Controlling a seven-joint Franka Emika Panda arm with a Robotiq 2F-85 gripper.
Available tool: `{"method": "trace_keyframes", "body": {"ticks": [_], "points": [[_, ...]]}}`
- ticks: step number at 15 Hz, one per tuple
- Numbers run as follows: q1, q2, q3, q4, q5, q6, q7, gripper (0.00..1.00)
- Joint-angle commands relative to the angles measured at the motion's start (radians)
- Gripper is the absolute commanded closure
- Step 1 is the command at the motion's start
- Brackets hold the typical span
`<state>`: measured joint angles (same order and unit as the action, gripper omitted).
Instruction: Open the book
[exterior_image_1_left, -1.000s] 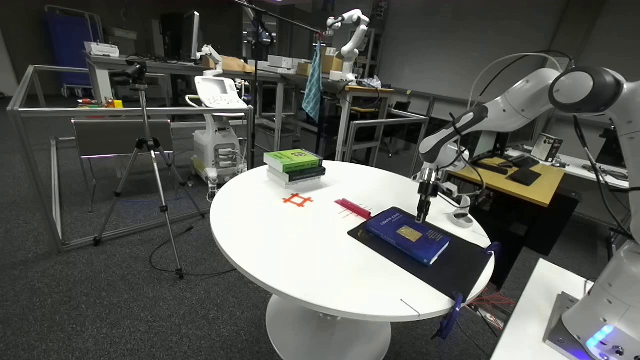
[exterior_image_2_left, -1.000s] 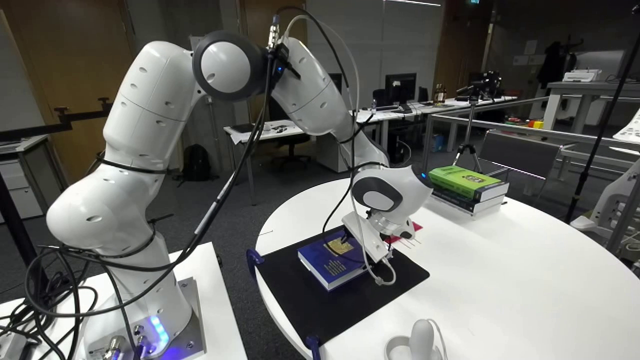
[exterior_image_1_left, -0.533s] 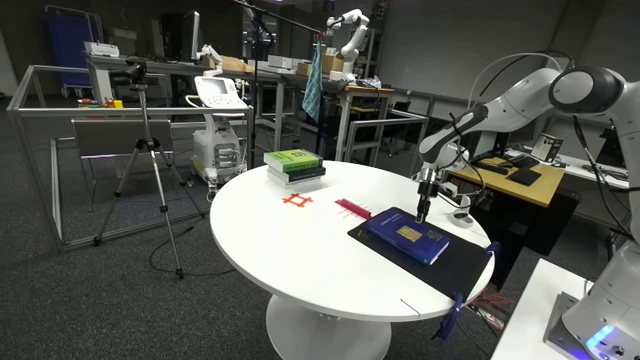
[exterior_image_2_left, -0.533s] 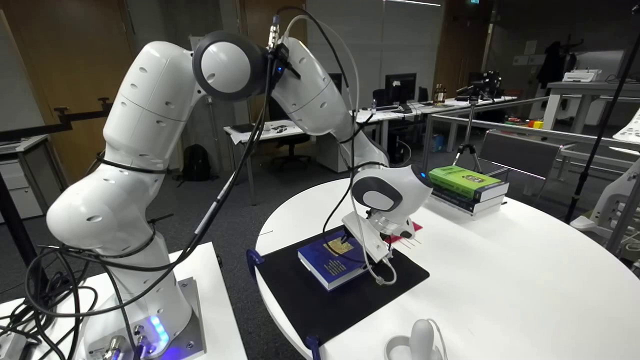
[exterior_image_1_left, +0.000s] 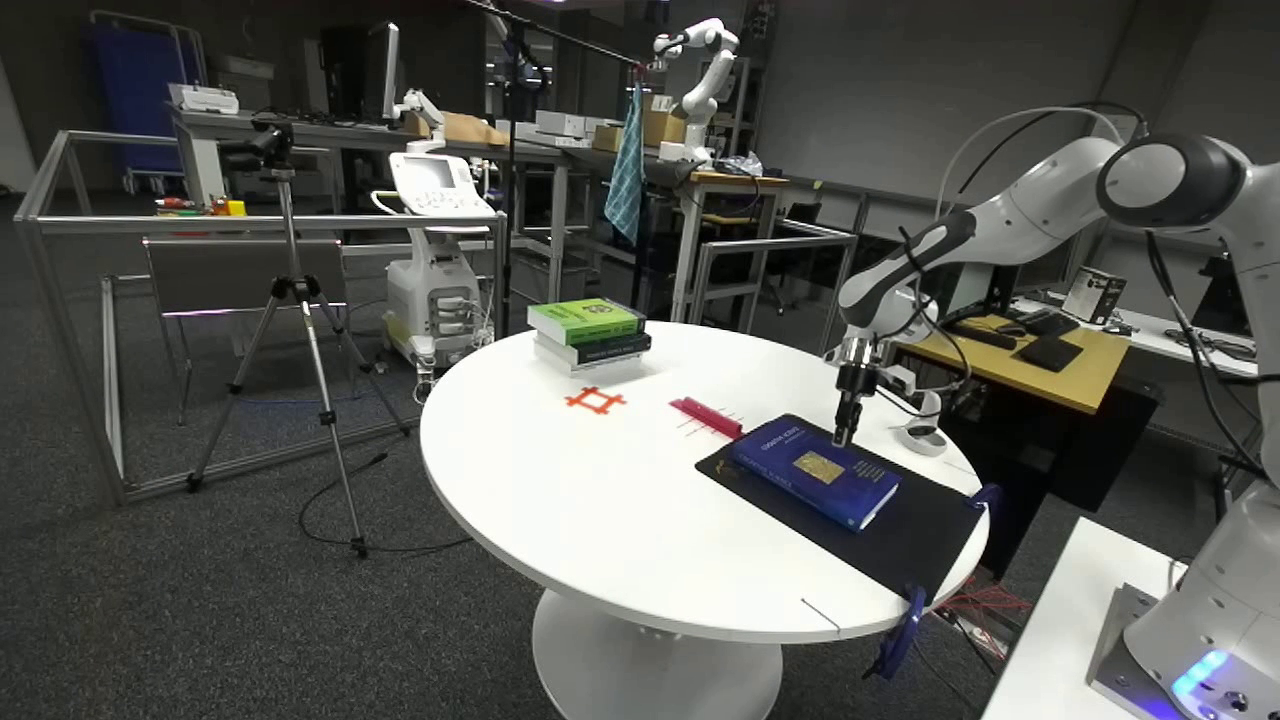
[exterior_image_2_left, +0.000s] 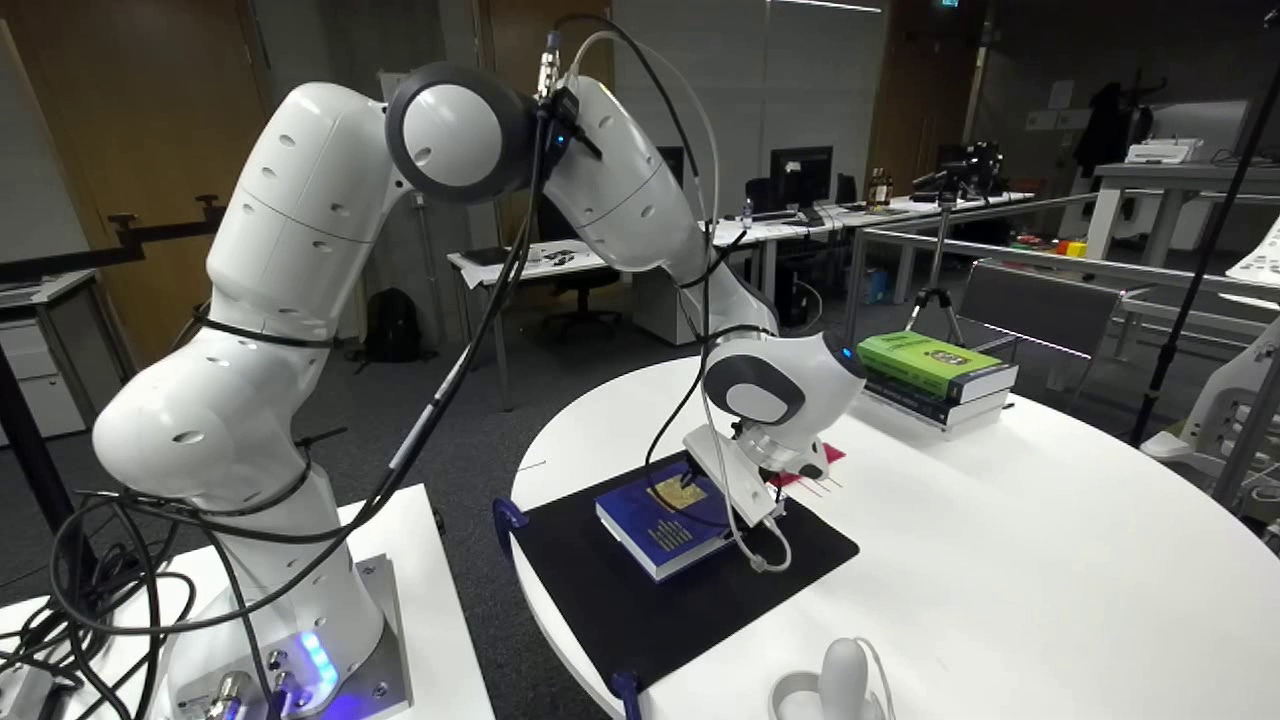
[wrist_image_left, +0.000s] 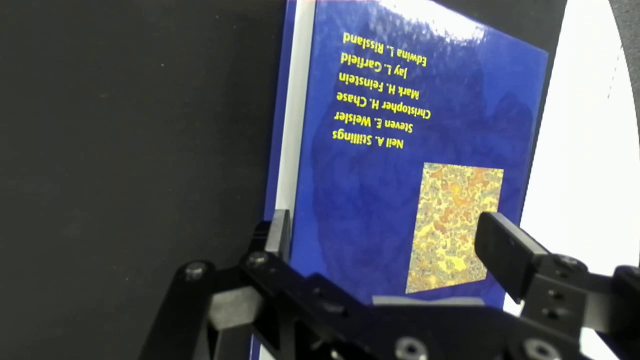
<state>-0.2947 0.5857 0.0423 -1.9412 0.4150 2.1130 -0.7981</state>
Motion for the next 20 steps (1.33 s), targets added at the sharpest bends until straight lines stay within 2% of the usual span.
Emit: {"method": "trace_keyframes", "body": {"ticks": [1, 20], "points": [[-0.016, -0.007, 0.009, 0.004, 0.017, -0.048, 0.0, 0.0], [0.013, -0.152, 0.016, -0.07, 0.022, -0.042, -0.014, 0.0]]}}
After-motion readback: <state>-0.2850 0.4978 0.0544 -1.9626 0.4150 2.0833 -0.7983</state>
